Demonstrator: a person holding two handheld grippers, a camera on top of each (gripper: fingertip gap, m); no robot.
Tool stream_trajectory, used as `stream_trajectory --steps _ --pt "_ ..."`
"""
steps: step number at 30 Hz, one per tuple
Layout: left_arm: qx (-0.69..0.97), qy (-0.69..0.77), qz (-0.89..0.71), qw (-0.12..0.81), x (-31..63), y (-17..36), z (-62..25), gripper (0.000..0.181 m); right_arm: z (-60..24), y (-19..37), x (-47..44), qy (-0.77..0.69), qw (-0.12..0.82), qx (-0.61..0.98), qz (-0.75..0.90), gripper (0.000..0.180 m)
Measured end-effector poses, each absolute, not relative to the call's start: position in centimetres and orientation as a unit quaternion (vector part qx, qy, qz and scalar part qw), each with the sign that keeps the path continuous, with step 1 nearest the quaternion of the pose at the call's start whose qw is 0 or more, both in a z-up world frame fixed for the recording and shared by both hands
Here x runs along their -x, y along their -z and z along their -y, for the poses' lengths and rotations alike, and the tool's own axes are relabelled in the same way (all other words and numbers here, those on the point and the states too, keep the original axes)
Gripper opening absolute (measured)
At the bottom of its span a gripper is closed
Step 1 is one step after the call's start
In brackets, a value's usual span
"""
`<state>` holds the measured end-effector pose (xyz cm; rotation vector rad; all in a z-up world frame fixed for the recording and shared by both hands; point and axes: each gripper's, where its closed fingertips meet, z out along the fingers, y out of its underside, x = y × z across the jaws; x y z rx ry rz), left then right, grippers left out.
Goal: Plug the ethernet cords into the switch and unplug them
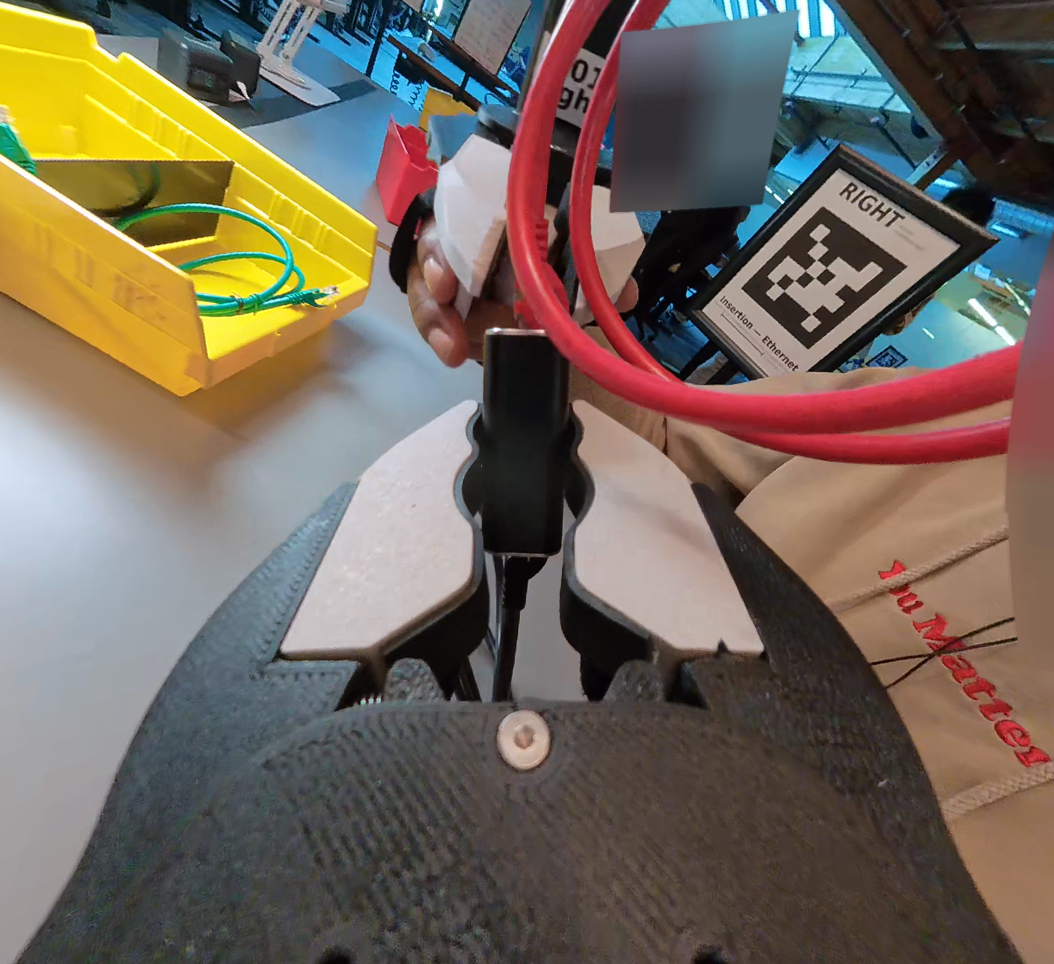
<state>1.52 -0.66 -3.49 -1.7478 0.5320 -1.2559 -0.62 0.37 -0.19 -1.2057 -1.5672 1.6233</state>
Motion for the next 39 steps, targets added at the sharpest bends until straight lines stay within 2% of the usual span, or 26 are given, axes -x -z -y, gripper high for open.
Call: stream_trajectory --steps 2,8,18,23,26,36,39 --pt "0.713 0.491 -0.214 0.453 -1.5 3.6 0.4 0.025 -0.4 0.3 0.6 -0.607 0.282 0.457 0.585 0.016" --pt "0.758 0.393 -0.235 0.464 -1.6 4.3 0.2 0.025 0.2 0.2 0.5 -0.607 0.291 0.44 0.594 0.015" --pt "0.785 0.323 -0.262 0.46 -2.8 4.5 0.8 0.024 1.5 -0.1 -0.4 -0.595 0.297 0.401 0.63 0.014" --pt "0.758 0.338 -0.268 0.489 -2.4 3.1 1.0 0.025 1.4 -1.3 -0.6 -0.602 0.329 0.383 0.619 0.013" --pt "0.735 0.342 -0.274 0.517 -2.0 1.9 1.1 0.025 1.3 -1.8 -1.0 -0.629 0.309 0.378 0.605 0.013" --pt "0.748 0.349 -0.284 0.488 -2.3 2.5 1.7 0.025 1.8 -1.7 -0.8 -0.643 0.298 0.375 0.598 0.019" --pt "0.752 0.348 -0.286 0.481 -2.5 2.8 1.7 0.025 1.9 -1.4 -0.9 -0.64 0.292 0.372 0.606 0.015"
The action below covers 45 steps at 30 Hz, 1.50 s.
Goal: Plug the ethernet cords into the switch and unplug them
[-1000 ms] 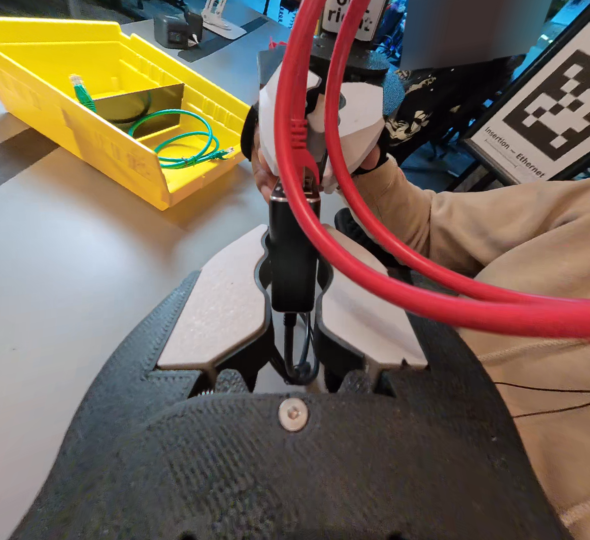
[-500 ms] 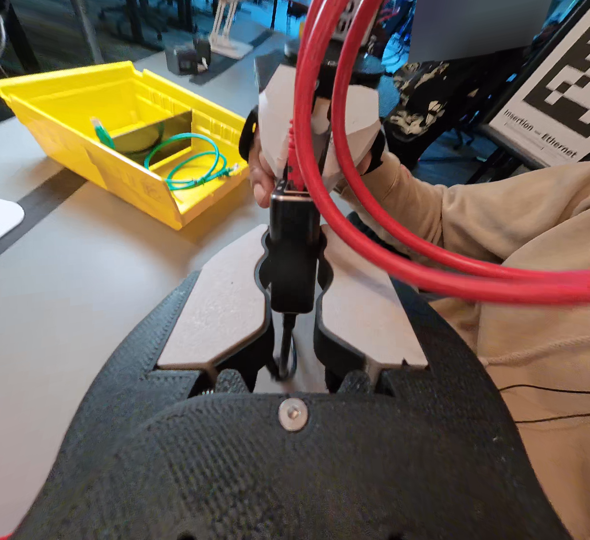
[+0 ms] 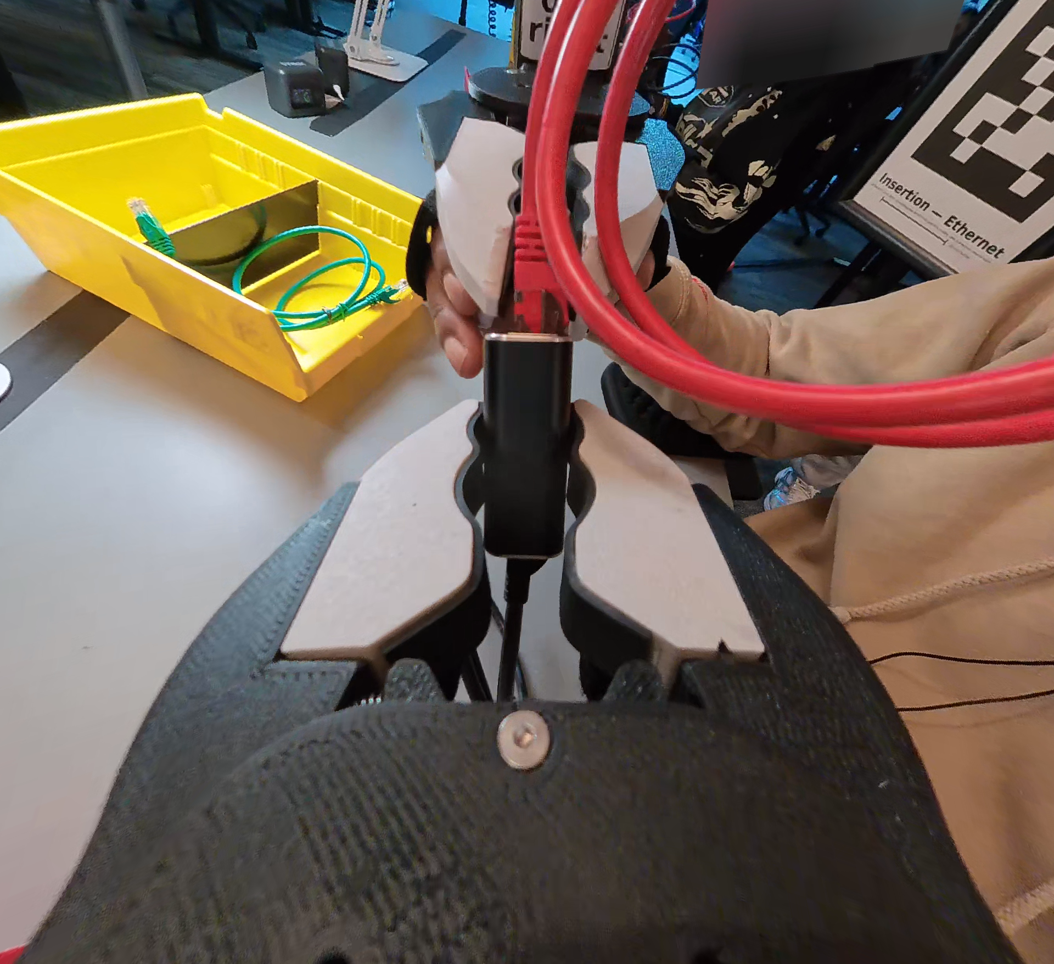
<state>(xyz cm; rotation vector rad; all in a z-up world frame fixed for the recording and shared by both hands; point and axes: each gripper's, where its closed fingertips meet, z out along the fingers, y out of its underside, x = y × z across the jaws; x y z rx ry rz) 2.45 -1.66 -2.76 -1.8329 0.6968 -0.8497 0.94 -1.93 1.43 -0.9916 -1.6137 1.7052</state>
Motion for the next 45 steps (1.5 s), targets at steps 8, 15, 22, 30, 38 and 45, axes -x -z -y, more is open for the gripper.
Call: stream_trajectory --steps 8,15,22,30,38,45 --pt "0.752 0.34 -0.274 0.494 -2.0 2.5 1.3 0.024 1.2 -1.2 -0.5 -0.593 0.332 0.388 0.622 0.014" --pt "0.756 0.349 -0.242 0.499 -1.9 2.2 0.9 0.025 0.7 -1.6 0.0 -0.567 0.404 0.378 0.61 0.015" --pt "0.738 0.401 -0.207 0.503 -1.9 1.7 0.6 0.025 0.0 -2.3 0.3 -0.507 0.508 0.354 0.6 0.017" --pt "0.711 0.448 -0.208 0.5 -2.2 1.0 0.9 0.025 0.3 -3.0 -0.1 -0.494 0.538 0.33 0.599 0.016" --pt "0.756 0.334 -0.296 0.479 -2.9 3.1 1.7 0.025 1.8 -0.8 -1.9 -0.595 0.312 0.355 0.65 0.014" --pt "0.804 0.218 -0.35 0.429 -2.1 4.9 2.8 0.025 2.8 1.0 -2.2 -0.535 0.307 0.344 0.708 0.014"
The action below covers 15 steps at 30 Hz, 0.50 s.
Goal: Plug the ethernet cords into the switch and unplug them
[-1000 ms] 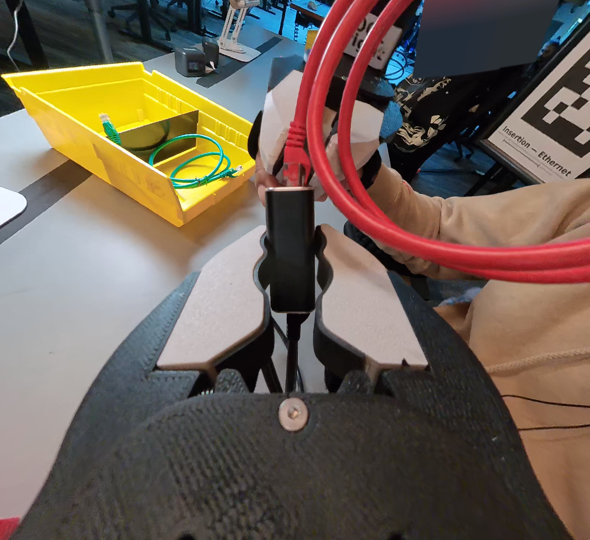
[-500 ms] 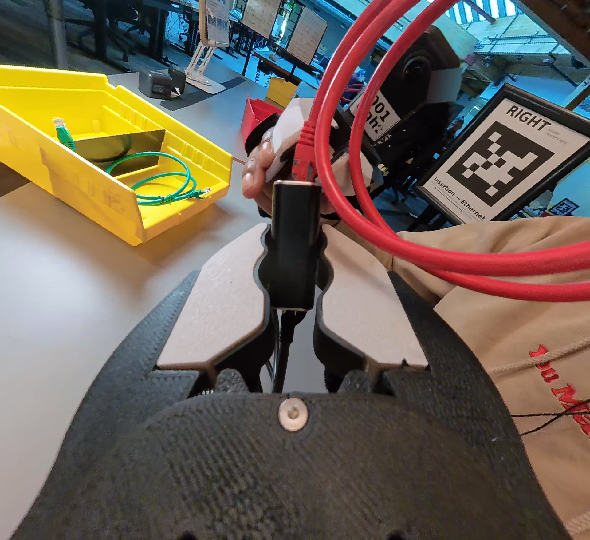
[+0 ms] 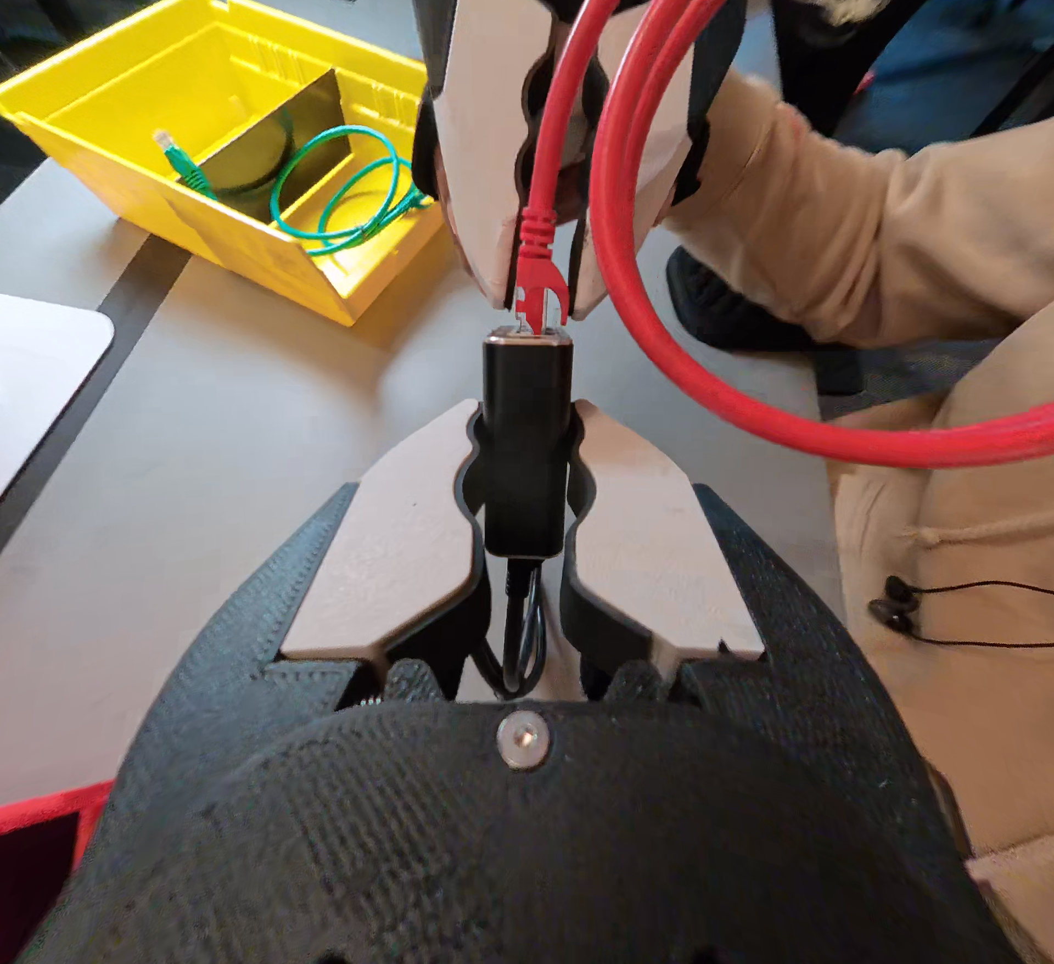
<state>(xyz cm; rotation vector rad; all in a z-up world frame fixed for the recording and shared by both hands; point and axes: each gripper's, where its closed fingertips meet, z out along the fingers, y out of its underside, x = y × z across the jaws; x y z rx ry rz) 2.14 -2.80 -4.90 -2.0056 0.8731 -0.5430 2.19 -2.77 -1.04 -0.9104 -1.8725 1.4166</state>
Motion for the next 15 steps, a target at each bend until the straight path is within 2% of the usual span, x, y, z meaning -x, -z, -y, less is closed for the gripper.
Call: stream_trajectory --steps 8,11,15 --pt "0.838 0.155 -0.38 0.36 -1.4 7.0 4.1 0.025 3.5 3.1 -2.0 -0.481 0.314 0.326 0.751 0.02" --pt "0.85 0.129 -0.386 0.335 -0.8 7.9 4.4 0.025 4.1 3.9 -1.5 -0.484 0.302 0.319 0.757 0.014" --pt "0.832 0.14 -0.382 0.376 0.0 6.6 3.9 0.025 3.7 2.8 -0.8 -0.518 0.32 0.322 0.725 0.012"
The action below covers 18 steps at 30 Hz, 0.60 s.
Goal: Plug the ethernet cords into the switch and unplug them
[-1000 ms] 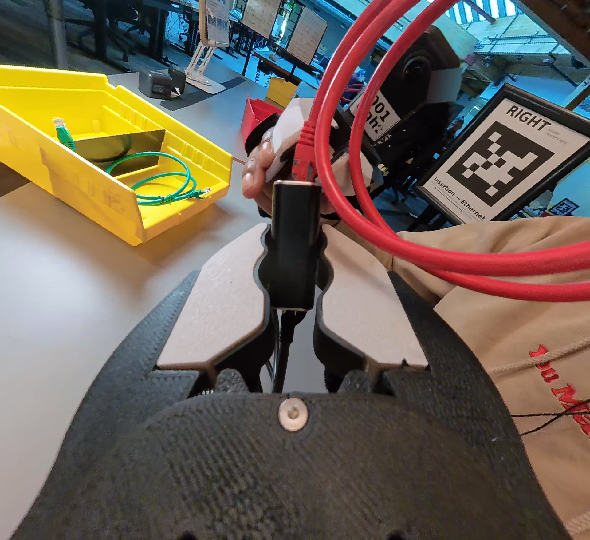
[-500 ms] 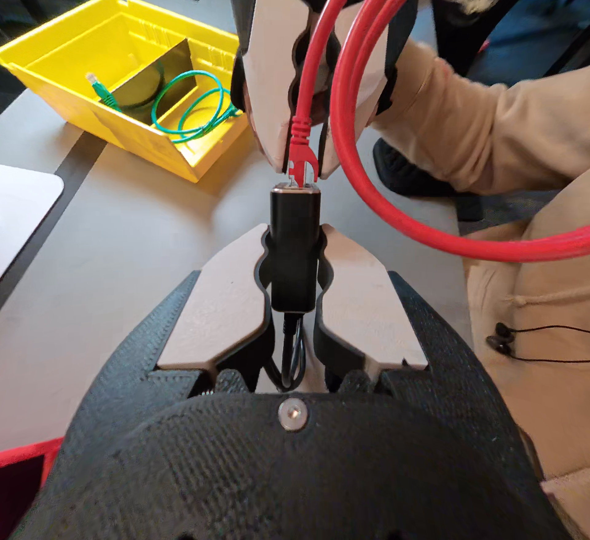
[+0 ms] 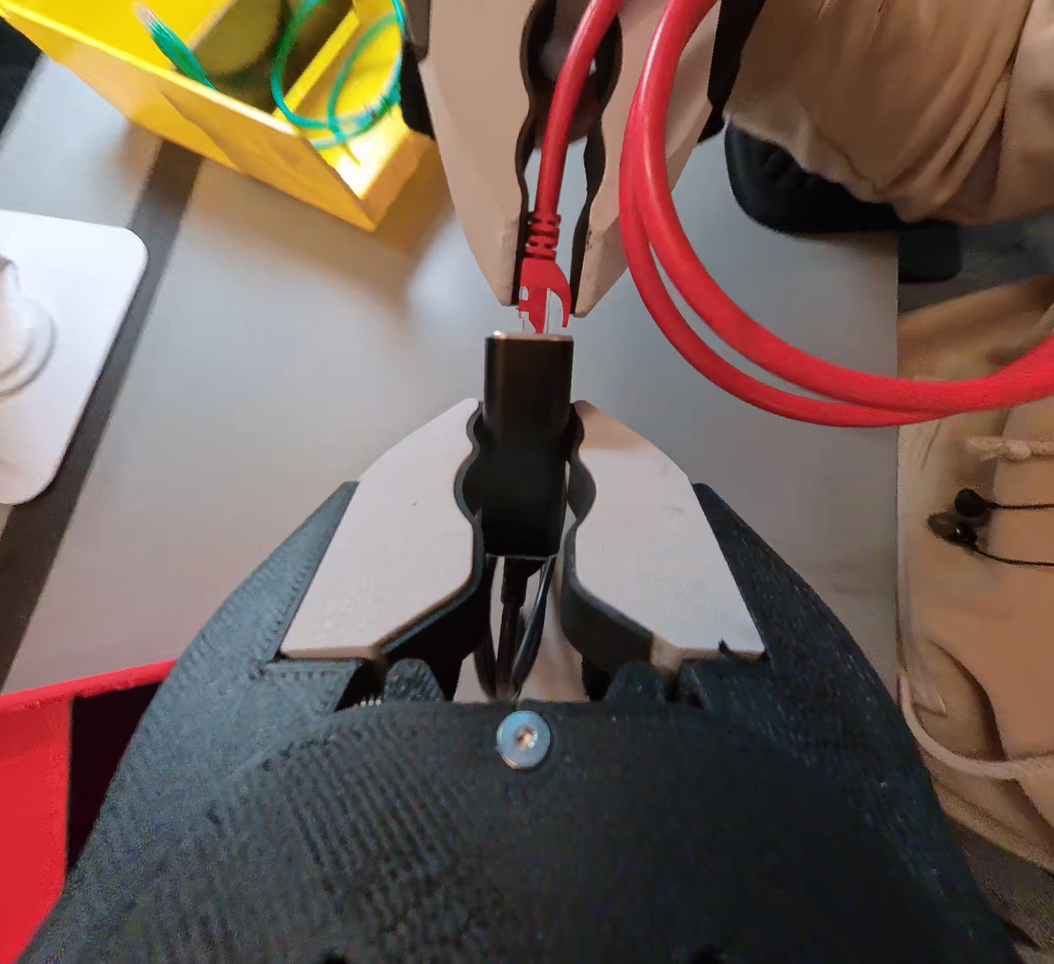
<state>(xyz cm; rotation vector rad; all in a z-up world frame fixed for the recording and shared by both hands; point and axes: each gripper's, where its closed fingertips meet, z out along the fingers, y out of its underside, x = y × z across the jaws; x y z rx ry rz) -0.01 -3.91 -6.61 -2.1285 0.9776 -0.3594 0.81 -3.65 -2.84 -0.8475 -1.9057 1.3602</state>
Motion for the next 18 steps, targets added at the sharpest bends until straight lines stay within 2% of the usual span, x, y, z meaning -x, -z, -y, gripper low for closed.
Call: stream_trajectory --steps 6,8,10,13,15,18 --pt "0.737 0.245 -0.322 0.541 1.9 -0.2 3.2 0.029 1.6 -1.4 -0.7 -0.665 0.34 0.321 0.582 0.012" --pt "0.707 0.267 -0.282 0.591 3.6 -3.1 3.7 0.033 0.1 -2.4 -1.1 -0.689 0.35 0.328 0.544 0.012" --pt "0.663 0.294 -0.277 0.63 3.9 -5.9 5.4 0.029 -1.9 -3.3 -1.7 -0.701 0.372 0.34 0.505 0.012" --pt "0.649 0.323 -0.322 0.608 0.9 -5.8 6.8 0.027 -3.5 -4.3 -2.6 -0.703 0.398 0.342 0.479 0.012" --pt "0.66 0.366 -0.354 0.552 -2.9 -3.4 6.6 0.028 -3.9 -5.2 -3.2 -0.702 0.42 0.336 0.468 0.011" --pt "0.668 0.425 -0.321 0.519 -7.9 0.7 3.5 0.031 -3.9 -6.6 -4.2 -0.692 0.454 0.323 0.458 0.011"
